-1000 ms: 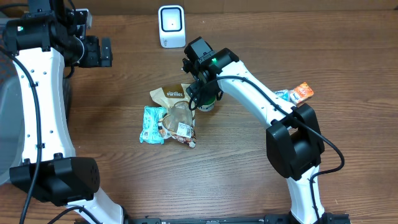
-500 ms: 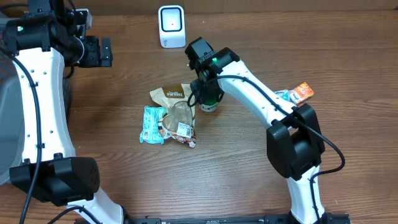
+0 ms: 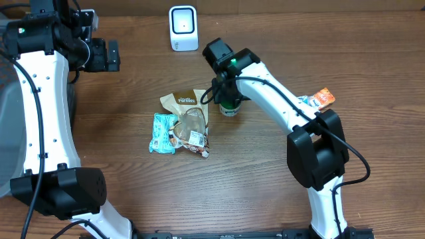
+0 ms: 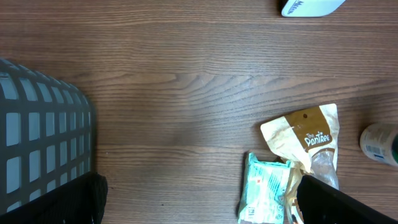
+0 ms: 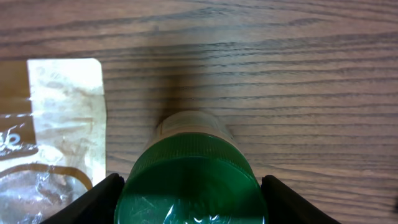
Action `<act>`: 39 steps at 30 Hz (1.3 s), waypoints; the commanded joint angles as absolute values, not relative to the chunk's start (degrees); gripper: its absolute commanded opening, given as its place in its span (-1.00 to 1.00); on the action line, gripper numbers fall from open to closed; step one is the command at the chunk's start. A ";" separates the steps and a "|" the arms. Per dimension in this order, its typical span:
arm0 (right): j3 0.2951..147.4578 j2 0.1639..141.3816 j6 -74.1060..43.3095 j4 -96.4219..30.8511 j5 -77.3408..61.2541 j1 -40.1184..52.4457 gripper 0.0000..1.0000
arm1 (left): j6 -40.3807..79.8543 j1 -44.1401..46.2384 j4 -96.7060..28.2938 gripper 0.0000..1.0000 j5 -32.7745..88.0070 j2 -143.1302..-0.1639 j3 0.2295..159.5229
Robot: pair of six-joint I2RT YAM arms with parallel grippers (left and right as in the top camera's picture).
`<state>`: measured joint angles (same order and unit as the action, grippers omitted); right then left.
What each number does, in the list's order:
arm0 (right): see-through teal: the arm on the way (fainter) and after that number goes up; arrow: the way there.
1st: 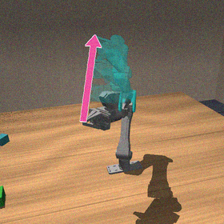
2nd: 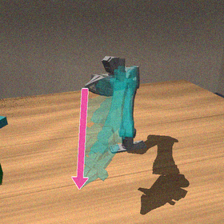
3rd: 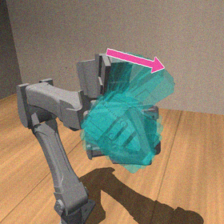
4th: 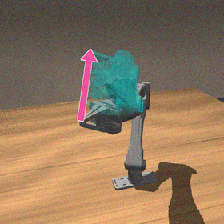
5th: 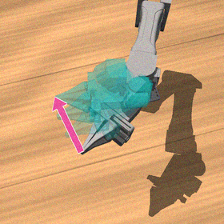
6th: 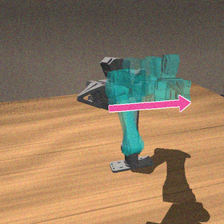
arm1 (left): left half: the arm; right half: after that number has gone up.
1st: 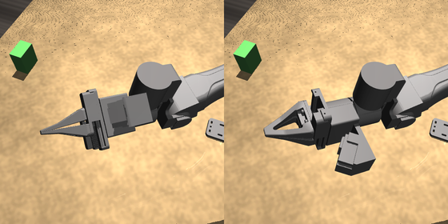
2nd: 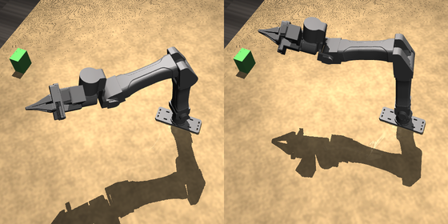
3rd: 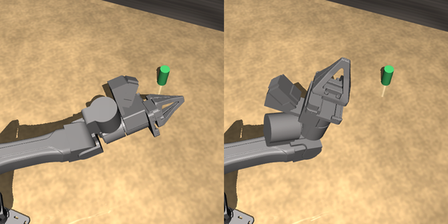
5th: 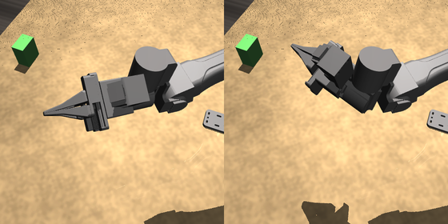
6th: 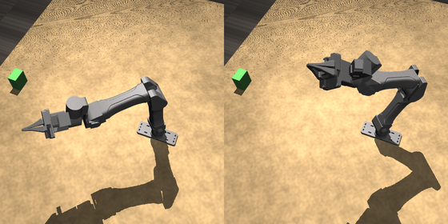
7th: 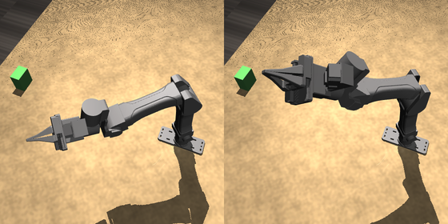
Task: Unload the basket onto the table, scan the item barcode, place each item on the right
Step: 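Lower the right gripper over the green lid and grasp the jar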
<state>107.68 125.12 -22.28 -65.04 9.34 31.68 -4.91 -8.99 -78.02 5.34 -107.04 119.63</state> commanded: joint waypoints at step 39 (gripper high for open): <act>108.84 125.40 -12.99 -63.75 6.85 30.24 0.80 | -6.04 -8.97 -77.93 0.99 5.10 -107.50 120.16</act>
<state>107.68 125.14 -13.26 -64.03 6.07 30.41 -4.91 -8.99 -78.00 5.34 -107.04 119.63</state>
